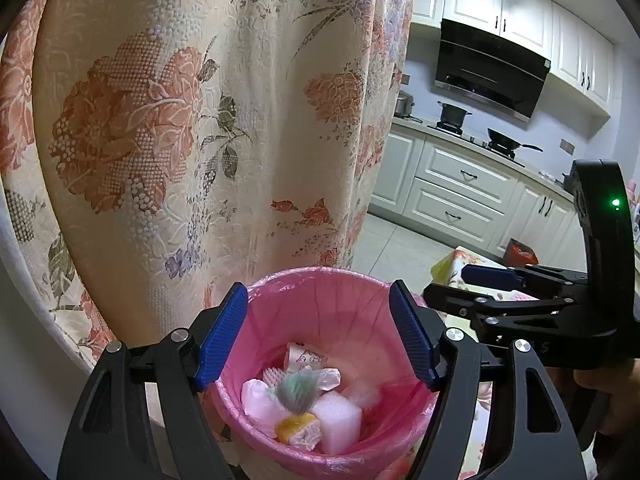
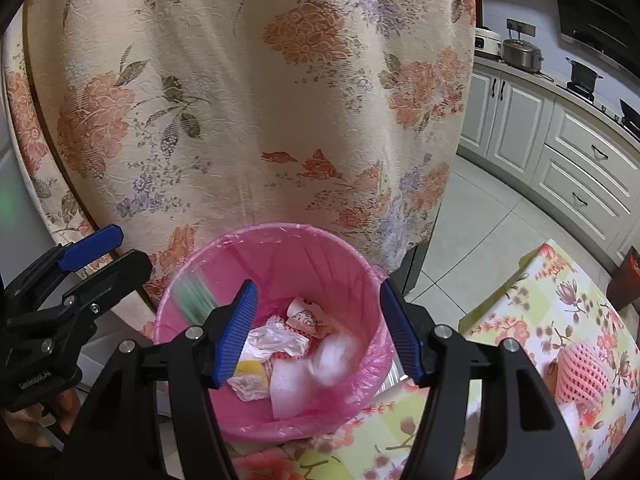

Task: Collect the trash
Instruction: 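Open both tools to drop the cloth and tissue into the bin, then move both tools back over the table toward the remaining trash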

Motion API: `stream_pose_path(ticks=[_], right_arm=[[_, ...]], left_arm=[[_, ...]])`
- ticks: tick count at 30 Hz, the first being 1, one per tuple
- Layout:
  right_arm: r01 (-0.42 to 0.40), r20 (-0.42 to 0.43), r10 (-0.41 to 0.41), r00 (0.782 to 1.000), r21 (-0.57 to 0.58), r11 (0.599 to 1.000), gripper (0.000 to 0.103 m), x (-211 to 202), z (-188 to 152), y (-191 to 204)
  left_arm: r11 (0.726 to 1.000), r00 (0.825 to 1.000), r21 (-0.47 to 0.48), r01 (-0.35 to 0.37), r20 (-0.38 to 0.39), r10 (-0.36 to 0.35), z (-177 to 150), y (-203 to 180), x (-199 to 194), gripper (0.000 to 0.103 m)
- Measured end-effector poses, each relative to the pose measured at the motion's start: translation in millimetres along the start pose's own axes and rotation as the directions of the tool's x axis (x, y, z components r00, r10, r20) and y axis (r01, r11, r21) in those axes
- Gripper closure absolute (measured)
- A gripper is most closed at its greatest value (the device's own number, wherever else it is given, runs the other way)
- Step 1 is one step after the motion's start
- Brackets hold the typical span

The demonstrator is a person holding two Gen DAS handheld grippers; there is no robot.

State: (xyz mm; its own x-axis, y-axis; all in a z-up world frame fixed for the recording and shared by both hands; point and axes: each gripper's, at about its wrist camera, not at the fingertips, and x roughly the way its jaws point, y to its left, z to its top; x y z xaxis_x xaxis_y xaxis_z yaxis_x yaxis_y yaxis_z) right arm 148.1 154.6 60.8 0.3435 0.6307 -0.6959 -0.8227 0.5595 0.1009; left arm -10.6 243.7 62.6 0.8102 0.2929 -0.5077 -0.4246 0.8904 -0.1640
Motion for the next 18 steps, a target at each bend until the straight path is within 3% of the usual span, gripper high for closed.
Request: stream_pose_path(ticks=[7, 18], right_arm=[[0.027, 0.013, -0.028, 1.0, 0.037, 0.999, 0.036, -10.7, -8.0, -15.5], [0.145, 0.007, -0.147, 0.989, 0.148, 0.978, 0.031, -47.7, -49.8, -75.8]], left_arm=[[1.0, 1.0, 0.008, 0.013, -0.004, -0.013, -1.9, -7.9, -3.0, 0.037], [0.996, 0.997, 0.044, 0.08, -0.017, -0.079, -6.4, -42.6, -3.3, 0.034]])
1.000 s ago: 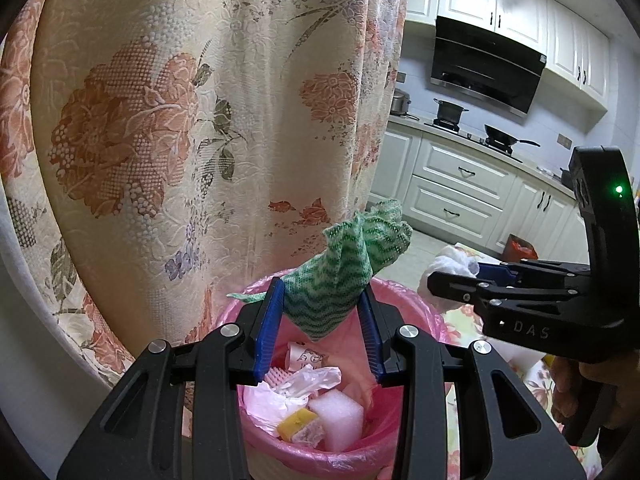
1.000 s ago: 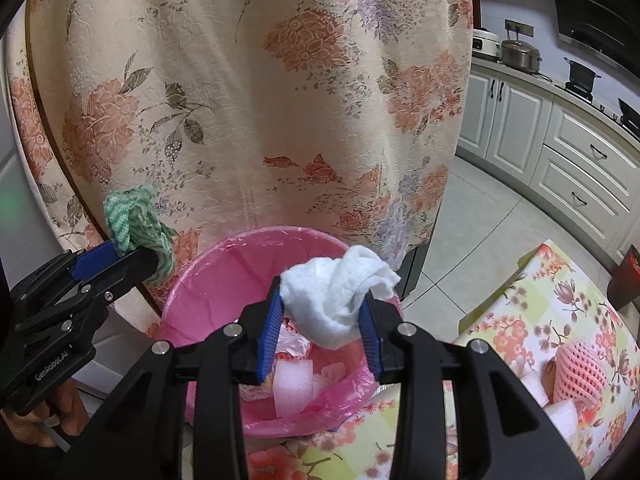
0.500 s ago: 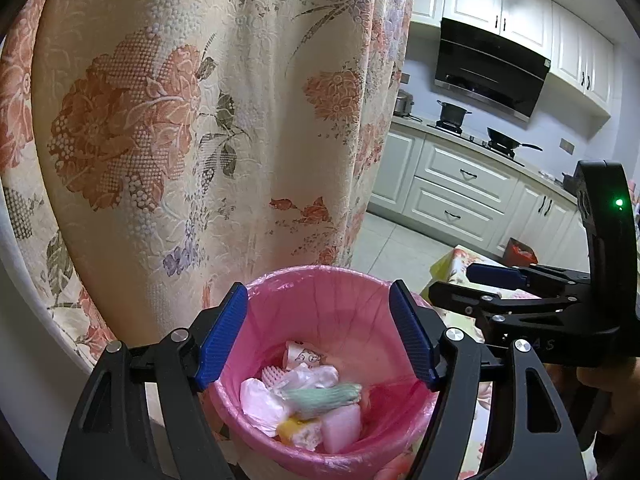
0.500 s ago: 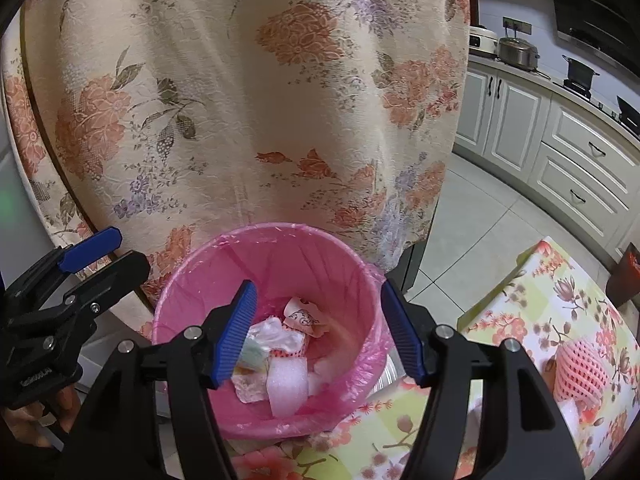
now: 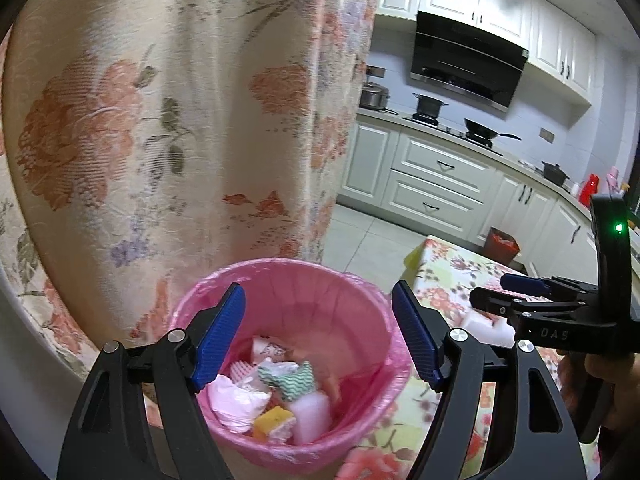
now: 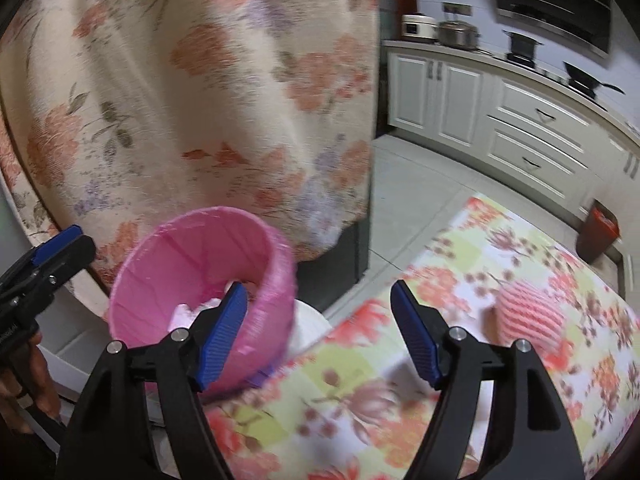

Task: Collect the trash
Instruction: 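Move both tools back over the table toward the remaining trash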

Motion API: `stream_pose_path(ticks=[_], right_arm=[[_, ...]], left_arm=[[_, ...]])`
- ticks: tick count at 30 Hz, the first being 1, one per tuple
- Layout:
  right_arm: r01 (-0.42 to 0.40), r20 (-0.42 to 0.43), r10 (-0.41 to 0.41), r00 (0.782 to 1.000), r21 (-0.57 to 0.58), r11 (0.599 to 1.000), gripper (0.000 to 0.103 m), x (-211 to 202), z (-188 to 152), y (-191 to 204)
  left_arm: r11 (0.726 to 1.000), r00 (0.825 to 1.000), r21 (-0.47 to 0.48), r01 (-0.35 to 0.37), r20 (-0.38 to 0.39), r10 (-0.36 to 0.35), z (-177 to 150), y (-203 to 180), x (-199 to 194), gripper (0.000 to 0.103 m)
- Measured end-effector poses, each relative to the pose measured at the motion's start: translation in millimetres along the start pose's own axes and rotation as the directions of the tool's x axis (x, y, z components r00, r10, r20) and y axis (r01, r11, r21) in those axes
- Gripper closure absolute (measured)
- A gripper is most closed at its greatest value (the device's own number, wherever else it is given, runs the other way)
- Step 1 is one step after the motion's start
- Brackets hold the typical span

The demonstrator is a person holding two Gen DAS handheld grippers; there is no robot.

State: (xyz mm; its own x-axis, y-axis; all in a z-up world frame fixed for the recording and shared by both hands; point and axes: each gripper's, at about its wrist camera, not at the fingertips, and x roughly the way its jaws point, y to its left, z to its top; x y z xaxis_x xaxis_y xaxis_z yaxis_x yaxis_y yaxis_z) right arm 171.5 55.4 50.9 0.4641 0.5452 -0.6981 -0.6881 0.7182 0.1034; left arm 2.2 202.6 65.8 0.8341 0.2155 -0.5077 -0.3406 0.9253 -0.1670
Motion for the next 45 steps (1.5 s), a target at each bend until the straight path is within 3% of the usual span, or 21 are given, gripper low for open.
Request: stream_pose_path(ticks=[17, 36, 45], right_arm=[[0.189, -0.029, -0.187, 0.982, 0.173, 0.966, 0.025, -35.5, -60.9, -102.5], [0.24, -0.084, -0.226, 0.971, 0.283, 0.929, 0.014, -18.1, -88.1, -138.4], [0.279, -0.109, -0.257, 0.96, 0.3, 0.913, 0.014, -10.4, -95.1, -151.9]], left_arm=[[0.991, 0.991, 0.061, 0.123, -0.055, -0.119, -13.8, -59.8, 13.3, 0.029], [0.98, 0.979, 0.075, 0.184, -0.107, -0.175, -23.9, -82.5, 29.7, 0.028], [0.98, 0.977, 0.078, 0.186, -0.119, -0.176, -25.3, -83.4, 35.1, 0.028]])
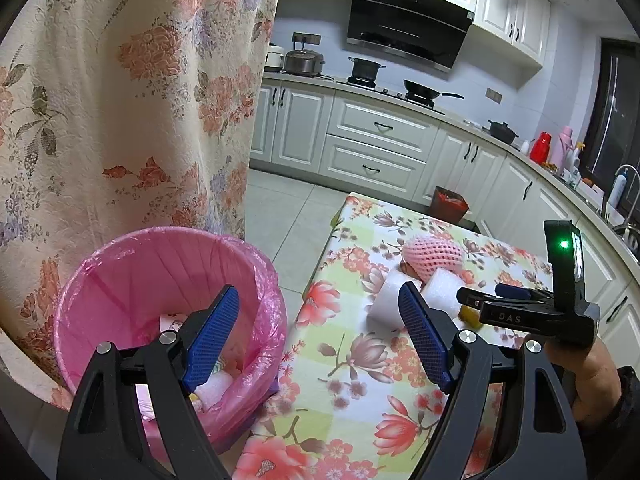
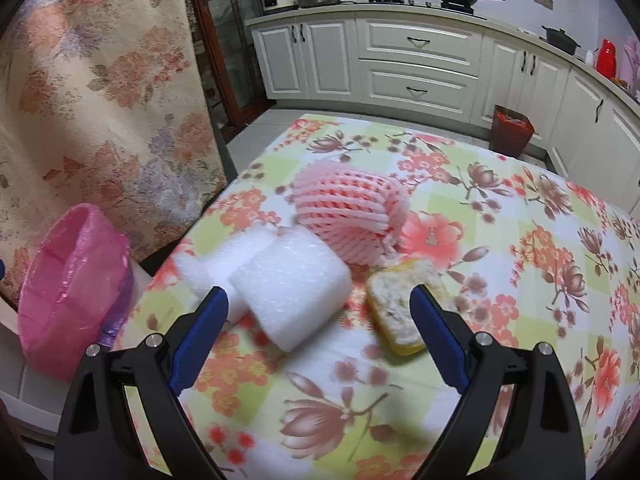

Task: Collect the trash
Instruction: 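Move both tools back over the table toward the remaining trash, then grasp the pink foam fruit net with the left tool while the right tool grasps the yellow sponge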

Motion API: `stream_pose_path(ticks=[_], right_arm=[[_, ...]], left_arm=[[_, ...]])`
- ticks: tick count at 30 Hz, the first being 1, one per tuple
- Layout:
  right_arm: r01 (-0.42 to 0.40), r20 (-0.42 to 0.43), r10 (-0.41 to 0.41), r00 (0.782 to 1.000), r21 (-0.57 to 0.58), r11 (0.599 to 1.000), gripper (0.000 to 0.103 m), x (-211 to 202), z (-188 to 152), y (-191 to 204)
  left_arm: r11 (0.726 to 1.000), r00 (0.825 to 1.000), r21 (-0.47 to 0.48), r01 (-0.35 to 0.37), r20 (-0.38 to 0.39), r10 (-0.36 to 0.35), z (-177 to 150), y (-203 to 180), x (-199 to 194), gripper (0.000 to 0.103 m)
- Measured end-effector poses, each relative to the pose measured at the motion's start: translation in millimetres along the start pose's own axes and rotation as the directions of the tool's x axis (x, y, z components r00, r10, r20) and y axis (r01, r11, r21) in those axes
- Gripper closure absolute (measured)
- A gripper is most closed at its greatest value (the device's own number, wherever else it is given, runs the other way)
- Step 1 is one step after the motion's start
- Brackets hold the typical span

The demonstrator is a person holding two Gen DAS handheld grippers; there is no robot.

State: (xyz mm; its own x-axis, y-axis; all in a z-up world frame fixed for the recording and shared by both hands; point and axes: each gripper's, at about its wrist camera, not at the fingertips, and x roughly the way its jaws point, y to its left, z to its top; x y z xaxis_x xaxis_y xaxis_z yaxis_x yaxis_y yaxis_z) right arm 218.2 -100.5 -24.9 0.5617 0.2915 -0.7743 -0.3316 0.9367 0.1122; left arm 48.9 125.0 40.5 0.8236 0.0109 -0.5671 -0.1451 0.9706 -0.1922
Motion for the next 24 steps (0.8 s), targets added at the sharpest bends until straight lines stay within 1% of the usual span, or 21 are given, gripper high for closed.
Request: stream_pose_path(ticks=[10, 16, 18, 22, 24], right_arm=[[0.074, -0.016, -0.074, 0.997, 0.016, 0.997, 0.014, 7.2, -7.4, -37.5], [0.104, -0.037, -0.104, 0.994, -0.009, 0.995, 0.015, 16.5, -11.2, -50.5], [0.108, -0.045, -0.108, 0.993, -0.016, 0.994, 0.02, 19.8, -12.3, -53.8], [0.111, -0.065, -0.113, 0.991, -0.038, 0.993, 0.021, 27.8, -14.3, -57.4], [0.107, -0.075, -0.11, 0.991, -0.043, 0.993, 0.024, 31.4, -14.8, -59.6]], left_arm=[[1.0, 1.0, 0.012, 0.007, -0.017, -0.006, 1.4, -7.5, 11.2, 0.028], [0.999, 0.999, 0.036, 0.028, -0.031, -0.027, 5.6, -20.1, 27.1, 0.028], [0.998, 0.998, 0.04, 0.039, -0.041, -0.037, 7.9, -24.2, 37.1, 0.028], [0.997, 0.996, 0.035, 0.065, -0.067, -0.063, 9.5, -31.4, 55.9, 0.028], [0.996, 0.994, 0.037, 0.079, -0.08, -0.076, 11.1, -37.6, 66.3, 0.028]])
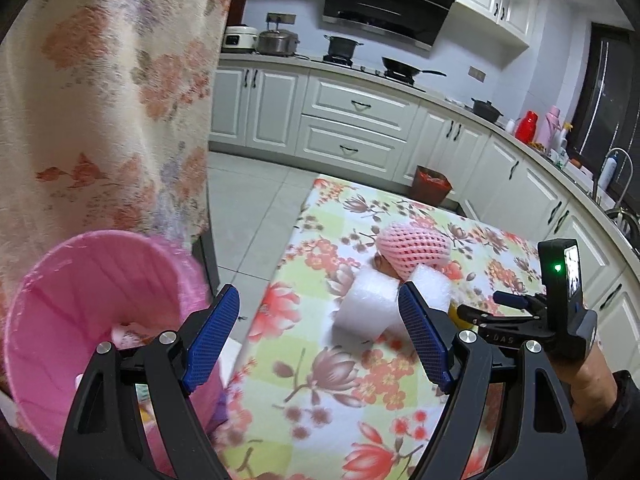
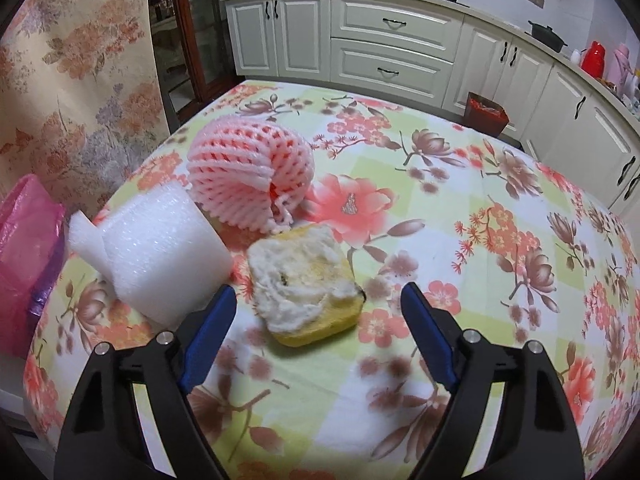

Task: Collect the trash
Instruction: 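Grasp the pink foam fruit net with the left tool while the right tool grasps the yellow sponge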

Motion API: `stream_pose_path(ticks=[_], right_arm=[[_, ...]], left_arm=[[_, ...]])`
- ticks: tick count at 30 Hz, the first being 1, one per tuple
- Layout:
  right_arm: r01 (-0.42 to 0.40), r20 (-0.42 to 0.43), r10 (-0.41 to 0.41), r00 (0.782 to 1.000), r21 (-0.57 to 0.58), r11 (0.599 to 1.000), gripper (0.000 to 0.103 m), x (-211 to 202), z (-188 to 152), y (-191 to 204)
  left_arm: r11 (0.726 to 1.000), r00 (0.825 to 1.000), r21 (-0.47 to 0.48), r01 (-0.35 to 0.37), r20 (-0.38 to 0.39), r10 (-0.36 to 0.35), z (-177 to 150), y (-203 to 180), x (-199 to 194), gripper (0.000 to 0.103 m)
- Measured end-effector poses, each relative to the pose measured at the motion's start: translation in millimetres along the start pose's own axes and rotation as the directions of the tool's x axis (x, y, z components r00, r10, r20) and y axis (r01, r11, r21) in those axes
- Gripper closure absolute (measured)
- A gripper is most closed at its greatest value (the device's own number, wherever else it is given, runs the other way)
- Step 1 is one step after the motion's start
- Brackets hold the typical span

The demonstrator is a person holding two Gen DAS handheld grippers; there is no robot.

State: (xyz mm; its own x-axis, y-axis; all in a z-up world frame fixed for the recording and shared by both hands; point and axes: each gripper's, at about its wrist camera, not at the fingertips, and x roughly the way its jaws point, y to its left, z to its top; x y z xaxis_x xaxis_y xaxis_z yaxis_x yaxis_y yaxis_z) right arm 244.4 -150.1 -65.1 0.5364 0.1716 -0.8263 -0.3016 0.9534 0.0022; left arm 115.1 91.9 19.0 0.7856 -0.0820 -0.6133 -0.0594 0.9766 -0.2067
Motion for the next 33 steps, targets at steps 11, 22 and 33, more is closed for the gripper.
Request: stream_pose_path(ticks=[11, 22, 33], right_arm=[[-0.04, -0.033, 0.039, 0.999, -0.039, 0.998, 0.037, 16.7, 3.4, -3.3], [-0.103, -0.006, 0.103, 0.995, -0.031, 0.994, 0.057, 8.6, 9.0, -14.3], [-0.093, 0.075, 0.091, 0.993, 0.021, 0.995, 0.057, -10.2, 30.1, -40.4]], left_arm=[[0.998, 0.996, 0.005, 0.064, -0.054, -0.064, 14.6, -19.7, 49.0, 0.028], [0.99, 0.984, 0.03, 0.139, -0.113, -0.135, 29.1, -54.0, 101.8, 0.028], [0.974, 0.959, 0.035, 0.225, -0.184, -0.215, 46.0, -86.3, 148.7, 0.028]])
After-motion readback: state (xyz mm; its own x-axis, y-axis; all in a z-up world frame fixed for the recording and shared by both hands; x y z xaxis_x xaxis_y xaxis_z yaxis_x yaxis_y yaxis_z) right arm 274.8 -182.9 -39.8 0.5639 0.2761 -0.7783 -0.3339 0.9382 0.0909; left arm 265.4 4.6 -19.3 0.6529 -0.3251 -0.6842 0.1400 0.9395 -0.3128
